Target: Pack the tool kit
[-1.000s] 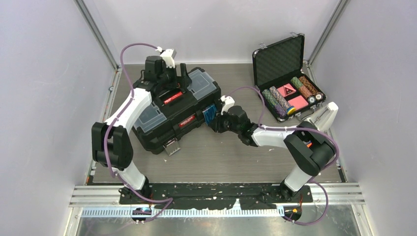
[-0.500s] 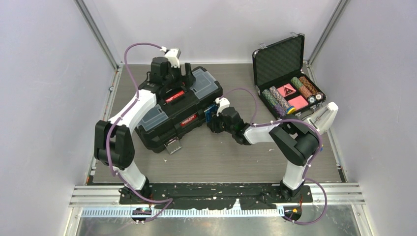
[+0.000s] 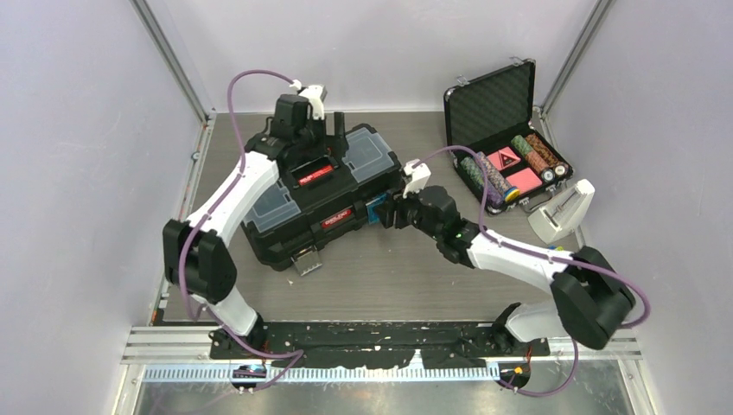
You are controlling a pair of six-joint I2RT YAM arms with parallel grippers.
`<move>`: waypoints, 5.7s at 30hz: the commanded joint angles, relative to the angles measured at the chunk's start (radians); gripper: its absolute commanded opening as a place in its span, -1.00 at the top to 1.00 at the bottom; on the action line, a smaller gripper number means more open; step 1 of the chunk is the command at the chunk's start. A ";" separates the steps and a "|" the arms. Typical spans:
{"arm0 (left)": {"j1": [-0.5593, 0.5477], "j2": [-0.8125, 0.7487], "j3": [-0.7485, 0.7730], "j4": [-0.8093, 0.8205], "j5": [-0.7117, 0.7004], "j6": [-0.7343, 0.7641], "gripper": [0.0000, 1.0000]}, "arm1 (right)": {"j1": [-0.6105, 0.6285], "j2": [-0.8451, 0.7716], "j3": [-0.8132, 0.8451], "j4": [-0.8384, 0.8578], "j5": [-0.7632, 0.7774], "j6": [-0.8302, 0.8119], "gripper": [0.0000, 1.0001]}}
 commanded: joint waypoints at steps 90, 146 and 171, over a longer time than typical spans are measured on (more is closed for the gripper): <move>0.052 -1.157 -0.847 0.098 -0.025 0.293 -0.97 | -0.070 0.560 -0.033 0.827 -0.678 -0.061 -0.46; -0.932 -0.348 -1.074 0.993 -0.695 0.730 -0.21 | -0.071 0.282 0.269 -0.158 -0.627 0.232 -0.18; -0.910 -0.482 -1.000 0.773 -0.667 0.535 1.00 | -0.110 0.152 0.243 -0.089 -0.581 0.303 -0.33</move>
